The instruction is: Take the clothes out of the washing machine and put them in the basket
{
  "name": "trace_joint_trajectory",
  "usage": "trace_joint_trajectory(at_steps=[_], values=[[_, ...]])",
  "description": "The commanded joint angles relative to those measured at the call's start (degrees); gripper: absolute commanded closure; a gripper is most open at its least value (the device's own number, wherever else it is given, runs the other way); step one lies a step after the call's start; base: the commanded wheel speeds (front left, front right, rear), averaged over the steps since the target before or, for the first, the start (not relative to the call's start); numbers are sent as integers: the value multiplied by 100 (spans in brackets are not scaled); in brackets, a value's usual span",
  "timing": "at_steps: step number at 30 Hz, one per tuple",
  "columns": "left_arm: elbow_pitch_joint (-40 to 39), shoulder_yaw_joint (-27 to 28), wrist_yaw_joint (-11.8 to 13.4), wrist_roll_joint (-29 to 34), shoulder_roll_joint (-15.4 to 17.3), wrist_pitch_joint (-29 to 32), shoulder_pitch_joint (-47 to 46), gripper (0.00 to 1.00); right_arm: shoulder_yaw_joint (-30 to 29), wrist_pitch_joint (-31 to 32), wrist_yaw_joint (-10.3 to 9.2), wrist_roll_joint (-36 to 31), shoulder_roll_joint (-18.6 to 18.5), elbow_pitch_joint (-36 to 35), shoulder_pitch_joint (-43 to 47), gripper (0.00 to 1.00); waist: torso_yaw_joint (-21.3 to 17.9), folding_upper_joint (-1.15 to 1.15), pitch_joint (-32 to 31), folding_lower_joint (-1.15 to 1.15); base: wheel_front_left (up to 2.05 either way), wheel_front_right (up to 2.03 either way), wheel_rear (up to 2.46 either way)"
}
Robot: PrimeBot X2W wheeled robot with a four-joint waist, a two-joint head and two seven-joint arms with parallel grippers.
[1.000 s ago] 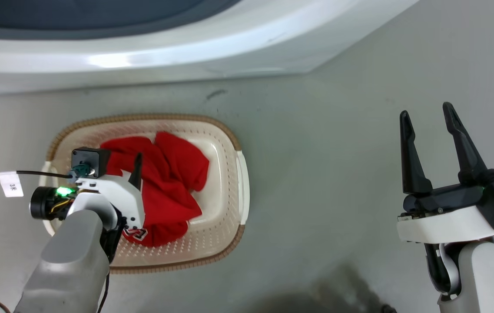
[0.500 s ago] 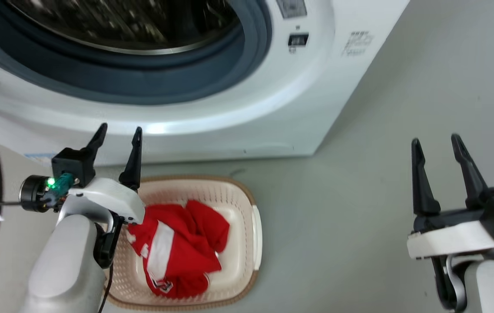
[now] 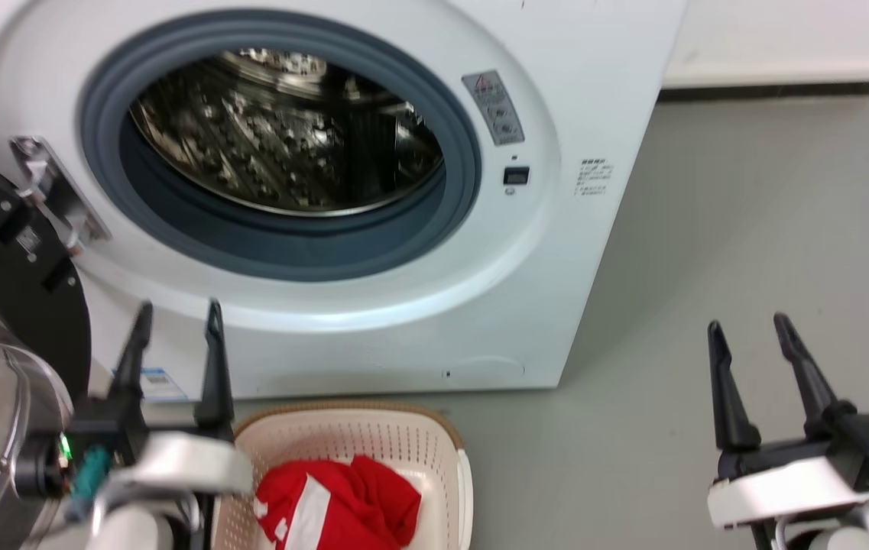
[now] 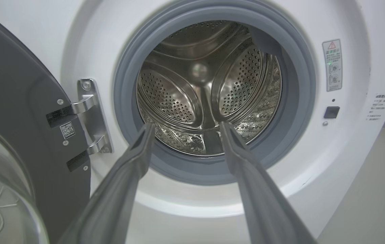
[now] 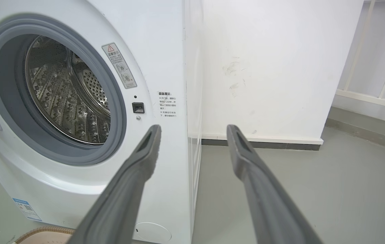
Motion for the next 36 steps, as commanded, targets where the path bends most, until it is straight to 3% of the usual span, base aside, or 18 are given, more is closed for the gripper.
trace_joint_trajectory(at_steps=[1, 9, 32, 33, 36], values=[[-150, 13, 35, 88, -70, -14, 231, 0, 28, -9, -4, 18, 4, -43, 150, 0, -28, 0, -294, 2, 0, 0, 0], [-635, 9, 182, 433, -502, -13, 1231, 0, 56, -9, -4, 90, 4, -222, 642, 0, -46, 0, -724, 2, 0, 0, 0], [-295, 89, 202, 787, -683, -13, 1416, 0, 93, -9, -4, 131, 4, -287, 804, 0, -80, 0, -828, 2, 0, 0, 0], [-303, 75, 212, 763, -688, 1, 1443, 100, 87, 0, 0, 114, 0, -290, 755, 100, -81, 0, -827, 2, 0, 0, 0], [-164, 66, 212, 736, -712, 17, 1492, 100, 95, 2, 1, 126, 1, -156, 789, 100, -80, 0, -825, 2, 0, 0, 0]])
